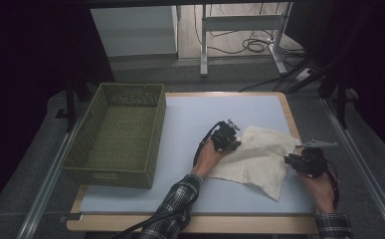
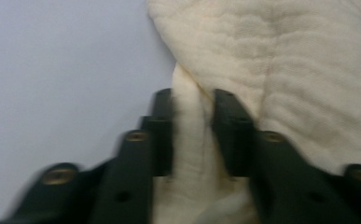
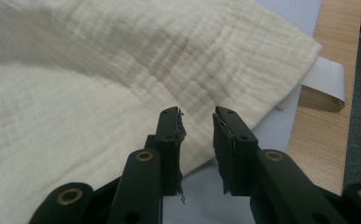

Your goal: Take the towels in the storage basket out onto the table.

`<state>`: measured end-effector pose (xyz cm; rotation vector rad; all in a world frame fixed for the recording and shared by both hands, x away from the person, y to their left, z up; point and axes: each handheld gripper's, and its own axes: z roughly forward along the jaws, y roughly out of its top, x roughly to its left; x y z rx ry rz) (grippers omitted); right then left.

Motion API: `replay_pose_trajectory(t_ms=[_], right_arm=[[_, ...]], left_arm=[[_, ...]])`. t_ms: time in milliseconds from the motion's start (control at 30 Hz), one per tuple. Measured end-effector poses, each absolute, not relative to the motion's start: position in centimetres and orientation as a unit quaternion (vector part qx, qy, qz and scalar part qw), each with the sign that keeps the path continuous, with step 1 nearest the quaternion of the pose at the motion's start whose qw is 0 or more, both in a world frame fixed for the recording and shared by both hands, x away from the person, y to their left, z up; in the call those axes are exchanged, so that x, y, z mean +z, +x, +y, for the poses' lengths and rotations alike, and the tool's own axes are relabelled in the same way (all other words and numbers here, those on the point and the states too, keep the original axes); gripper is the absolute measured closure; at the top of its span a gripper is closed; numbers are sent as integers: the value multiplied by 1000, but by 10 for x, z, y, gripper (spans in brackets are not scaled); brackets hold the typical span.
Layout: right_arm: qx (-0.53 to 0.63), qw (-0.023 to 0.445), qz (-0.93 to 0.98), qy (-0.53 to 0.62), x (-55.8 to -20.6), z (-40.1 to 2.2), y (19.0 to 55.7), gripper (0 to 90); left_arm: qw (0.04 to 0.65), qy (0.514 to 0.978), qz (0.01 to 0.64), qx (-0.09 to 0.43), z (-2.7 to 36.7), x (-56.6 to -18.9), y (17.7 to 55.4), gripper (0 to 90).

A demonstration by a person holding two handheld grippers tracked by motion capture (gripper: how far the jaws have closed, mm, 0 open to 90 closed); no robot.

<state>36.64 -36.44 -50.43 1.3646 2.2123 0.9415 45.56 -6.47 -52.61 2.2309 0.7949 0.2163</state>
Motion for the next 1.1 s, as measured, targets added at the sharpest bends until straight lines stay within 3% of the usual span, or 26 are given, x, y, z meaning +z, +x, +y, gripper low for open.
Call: replay_pose_trajectory(t_ms=[33,67,133,200,400,433,500,600,833,1100], right_arm=[[335,187,786,485,-505,-365,366,715],[337,186,785,485,-505,-365,366,715],[339,185,785,484,-506,-363,366,715],[339,184,788,480,-506,-361,365,715],[347,185,788,474,-499,-356,367,706],[348,186,788,474,-498,-355,367,701],[348,186,790,470,-496,-352,369,692],[347,185,792,468,-495,-348,373,671],[341,186,789,476,-495,-347,384,664],[351,172,792,469,-495,-352,366,690]], left_arm=[[372,871,311,79,-65,-526,456,870],[367,873,310,87,-65,-525,455,882],[364,868,314,126,-60,-520,453,891],[379,857,326,123,-49,-511,455,891],[400,825,346,200,-6,-468,446,875],[396,825,348,204,0,-465,445,851],[371,830,359,213,7,-468,447,683],[358,831,374,205,16,-476,453,618],[355,826,403,170,22,-499,465,569],[382,829,376,160,32,-499,412,501]])
